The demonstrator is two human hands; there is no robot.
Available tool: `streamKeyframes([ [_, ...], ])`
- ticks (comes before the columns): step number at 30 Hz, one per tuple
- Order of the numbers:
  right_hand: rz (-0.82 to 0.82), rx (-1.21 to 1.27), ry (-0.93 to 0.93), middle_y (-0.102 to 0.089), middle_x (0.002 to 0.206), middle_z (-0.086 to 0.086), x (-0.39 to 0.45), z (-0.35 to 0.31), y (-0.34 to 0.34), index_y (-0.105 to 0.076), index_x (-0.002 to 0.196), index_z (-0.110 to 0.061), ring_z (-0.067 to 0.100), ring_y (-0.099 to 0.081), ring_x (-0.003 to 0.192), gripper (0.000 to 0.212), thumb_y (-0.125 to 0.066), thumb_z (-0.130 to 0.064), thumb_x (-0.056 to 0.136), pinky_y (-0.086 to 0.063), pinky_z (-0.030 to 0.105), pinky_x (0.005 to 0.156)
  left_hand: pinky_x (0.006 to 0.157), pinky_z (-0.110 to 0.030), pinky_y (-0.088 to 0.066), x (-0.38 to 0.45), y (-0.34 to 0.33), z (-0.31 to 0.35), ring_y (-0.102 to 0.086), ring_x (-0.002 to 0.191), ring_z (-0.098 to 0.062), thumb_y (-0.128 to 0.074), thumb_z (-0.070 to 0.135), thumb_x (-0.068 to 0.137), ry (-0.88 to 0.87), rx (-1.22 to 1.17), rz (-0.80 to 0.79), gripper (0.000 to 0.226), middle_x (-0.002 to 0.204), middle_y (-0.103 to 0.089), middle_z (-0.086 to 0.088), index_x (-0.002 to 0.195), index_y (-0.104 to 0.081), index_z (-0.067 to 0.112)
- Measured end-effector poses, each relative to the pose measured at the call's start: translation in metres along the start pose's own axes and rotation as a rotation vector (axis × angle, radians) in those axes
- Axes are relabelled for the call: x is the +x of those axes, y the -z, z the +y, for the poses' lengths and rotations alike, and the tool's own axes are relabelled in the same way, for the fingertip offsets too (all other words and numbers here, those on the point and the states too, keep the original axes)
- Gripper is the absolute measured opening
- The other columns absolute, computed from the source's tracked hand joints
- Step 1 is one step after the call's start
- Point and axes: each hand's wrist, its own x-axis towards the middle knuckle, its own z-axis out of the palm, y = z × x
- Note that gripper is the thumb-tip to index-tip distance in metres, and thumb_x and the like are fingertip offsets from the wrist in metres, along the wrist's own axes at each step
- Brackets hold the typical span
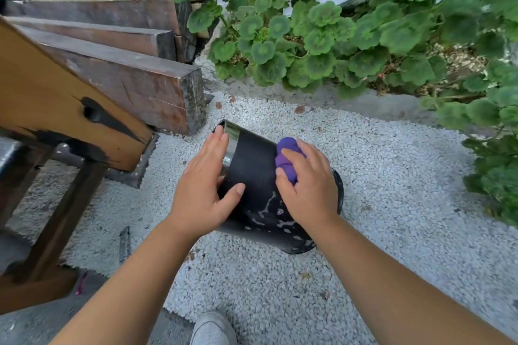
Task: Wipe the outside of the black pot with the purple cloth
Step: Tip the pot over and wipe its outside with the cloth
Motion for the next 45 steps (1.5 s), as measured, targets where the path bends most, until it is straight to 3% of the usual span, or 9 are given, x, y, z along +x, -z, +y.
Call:
streamKeyframes([
  [12,0.033,-0.003,-0.272,-0.059,0.131,-0.005,-0.002,0.052,0.006,-0.062,0.120,-0.026,0.022,-0.044,0.123,0.034,-0.059,-0.031,0.087,-0.041,0.035,0.085,0.109,-0.001,-0.010,0.006,-0.001,-0.002,-0.005,0.151,-0.004,-0.048,0.051,0.090,0.030,0.004,-0.006,0.081,0.163,-0.004,0.018,0.158,-0.012,0.025],
  [17,0.094,0.062,-0.424,-0.062,0.119,-0.008,0.009,0.042,0.007,-0.062,0.117,-0.026,0.020,-0.048,0.116,0.033,-0.059,-0.031,0.085,-0.035,0.030,0.076,0.102,-0.028,-0.044,0.004,0.000,0.005,-0.007,0.151,-0.003,-0.048,0.054,0.090,0.013,-0.048,-0.001,0.083,0.164,-0.004,0.017,0.158,-0.009,0.027],
  [21,0.090,0.081,-0.288,-0.063,0.118,-0.008,0.016,0.010,0.007,-0.062,0.119,-0.023,0.018,-0.050,0.114,0.037,-0.061,-0.039,0.086,-0.044,0.033,0.081,0.097,-0.005,-0.038,0.004,-0.003,0.013,-0.012,0.148,0.003,-0.048,0.055,0.091,-0.020,-0.097,-0.017,0.083,0.165,-0.004,0.015,0.158,-0.009,0.028],
  [25,0.087,0.222,-0.106,-0.062,0.125,-0.009,0.020,-0.044,0.008,-0.061,0.124,-0.025,0.012,-0.048,0.118,0.051,-0.051,-0.057,0.085,-0.040,0.030,0.092,0.107,-0.038,-0.045,0.007,-0.006,0.016,-0.018,0.150,-0.009,-0.043,0.061,0.092,-0.039,-0.129,-0.018,0.083,0.166,-0.007,0.008,0.158,-0.013,0.020],
  [29,0.142,0.313,-0.006,-0.061,0.131,-0.007,0.019,-0.079,0.000,-0.069,0.119,-0.027,0.014,-0.046,0.120,0.045,-0.050,-0.052,0.086,-0.039,0.032,0.102,0.107,-0.045,-0.043,0.008,-0.006,0.014,-0.028,0.148,-0.018,-0.031,0.060,0.096,-0.060,-0.117,-0.013,0.080,0.165,-0.016,-0.002,0.157,-0.013,0.012],
  [33,0.094,0.123,-0.062,-0.053,0.140,0.000,0.012,-0.063,-0.003,-0.067,0.117,-0.029,0.027,-0.040,0.126,0.048,-0.052,-0.056,0.080,-0.037,0.041,0.104,0.103,-0.038,-0.047,0.006,-0.006,0.012,-0.042,0.141,-0.027,-0.043,0.049,0.092,-0.036,-0.115,-0.026,0.080,0.166,-0.012,0.003,0.158,-0.011,0.016],
  [38,0.033,0.065,-0.043,-0.057,0.133,0.003,0.013,-0.031,-0.005,-0.062,0.117,-0.020,0.030,-0.043,0.128,0.049,-0.050,-0.050,0.080,-0.038,0.043,0.107,0.086,0.001,-0.032,0.010,-0.006,0.005,-0.038,0.141,-0.027,-0.043,0.051,0.089,0.017,-0.051,0.002,0.081,0.163,-0.004,0.017,0.158,-0.008,0.026],
  [41,0.037,0.050,-0.091,-0.058,0.127,-0.004,0.010,-0.006,-0.003,-0.060,0.116,-0.024,0.022,-0.047,0.120,0.047,-0.046,-0.050,0.080,-0.043,0.036,0.094,0.090,-0.003,-0.028,0.011,-0.006,0.004,-0.015,0.150,-0.002,-0.046,0.049,0.088,0.033,-0.002,0.022,0.082,0.161,-0.001,0.024,0.157,-0.007,0.028],
  [45,0.098,0.035,-0.277,-0.054,0.106,-0.020,0.005,0.032,0.001,-0.058,0.111,-0.035,0.010,-0.046,0.103,0.035,-0.042,-0.051,0.084,-0.046,0.035,0.080,0.100,-0.012,-0.031,0.011,-0.001,0.001,-0.013,0.149,0.001,-0.048,0.048,0.088,0.043,-0.018,-0.007,0.084,0.162,-0.001,0.026,0.154,0.004,0.042],
])
